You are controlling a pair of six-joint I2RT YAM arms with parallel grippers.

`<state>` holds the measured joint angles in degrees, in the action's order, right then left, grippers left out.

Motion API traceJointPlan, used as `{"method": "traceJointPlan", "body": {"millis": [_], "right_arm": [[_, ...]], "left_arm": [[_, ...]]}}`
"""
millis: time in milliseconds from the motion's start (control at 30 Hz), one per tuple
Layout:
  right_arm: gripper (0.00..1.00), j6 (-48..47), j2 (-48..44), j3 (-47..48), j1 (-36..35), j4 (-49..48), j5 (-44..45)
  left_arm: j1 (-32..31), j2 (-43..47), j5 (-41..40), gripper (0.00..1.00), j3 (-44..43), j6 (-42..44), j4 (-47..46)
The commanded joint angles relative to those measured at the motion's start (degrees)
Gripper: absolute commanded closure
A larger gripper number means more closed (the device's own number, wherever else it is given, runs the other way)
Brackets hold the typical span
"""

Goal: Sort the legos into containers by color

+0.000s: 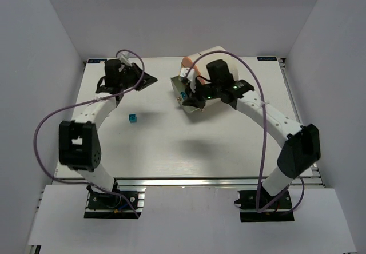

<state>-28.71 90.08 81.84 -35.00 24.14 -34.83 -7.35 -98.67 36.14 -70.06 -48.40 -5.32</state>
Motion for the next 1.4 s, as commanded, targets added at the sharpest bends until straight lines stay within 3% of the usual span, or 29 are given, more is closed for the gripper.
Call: {"method": "traceJointPlan", "body": {"millis": [0,33,67,133,167,233,267,300,367,400,433,467,600,667,1100,1367], "right_arm": [[1.00,4.69,5.61,7.17,-5.06,2.30,3.17],[1.00,6.37,9.54,9.37,-6.73,3.18,4.49],[1.00,8.30,11.76,14.52,-7.96,4.06,7.12],[1.00,14.52,17.46,19.47,-9.02,6.09,9.42],[1.00,16.56,18.97,22.89,-10.25,6.01,11.52],[1.00,21.91,23.02,25.54,-11.14,5.30,12.59],[0.93,24.29,24.42,28.34,-12.18,4.95,13.72],[0.87,26.58,25.83,29.85,-12.54,4.95,14.87],[0.59,32.82,30.14,33.88,-14.03,4.86,17.42],[0.49,34.32,32.94,35.13,-14.39,4.78,18.56],[0.46,36.42,34.18,36.62,-15.00,4.95,20.14],[0.32,37.31,36.54,39.07,-15.53,4.95,20.33],[0.22,41.18,41.57,43.65,-17.20,3.29,22.34],[0.12,42.76,43.24,44.80,-17.64,1.35,24.89],[0.15,44.53,52.12,46.47,-23.09,-9.45,47.03],[0.16,41.80,57.48,48.58,-24.06,-16.14,48.63]], "left_arm": [[3.04,12.43,-11.51,0.83,1.59,13.22,20.81],[3.57,14.45,-14.40,0.75,2.20,14.64,24.27],[3.58,18.65,-20.52,0.55,2.38,16.65,27.26],[4.28,22.54,-27.23,0.39,2.82,17.81,35.27],[4.89,26.74,-34.22,0.25,3.09,17.90,39.30],[4.89,31.15,-41.03,0.16,3.96,17.55,42.22],[4.89,35.09,-45.50,0.12,5.27,17.12,44.06],[4.89,37.30,-47.20,0.11,5.90,16.68,44.78],[4.89,42.39,-51.49,0.09,7.39,15.10,47.58],[4.89,43.81,-52.83,0.09,7.74,14.40,48.64],[4.89,45.05,-53.97,0.09,8.10,13.08,49.52],[4.89,47.58,-56.24,0.09,8.71,12.11,51.53],[4.89,53.65,-59.51,0.09,11.26,8.24,54.45],[4.89,55.51,-60.13,0.09,12.23,6.40,55.68],[4.89,59.03,-62.95,0.09,11.88,4.46,63.33],[4.89,59.30,-63.65,0.09,11.26,4.37,65.26]]}}
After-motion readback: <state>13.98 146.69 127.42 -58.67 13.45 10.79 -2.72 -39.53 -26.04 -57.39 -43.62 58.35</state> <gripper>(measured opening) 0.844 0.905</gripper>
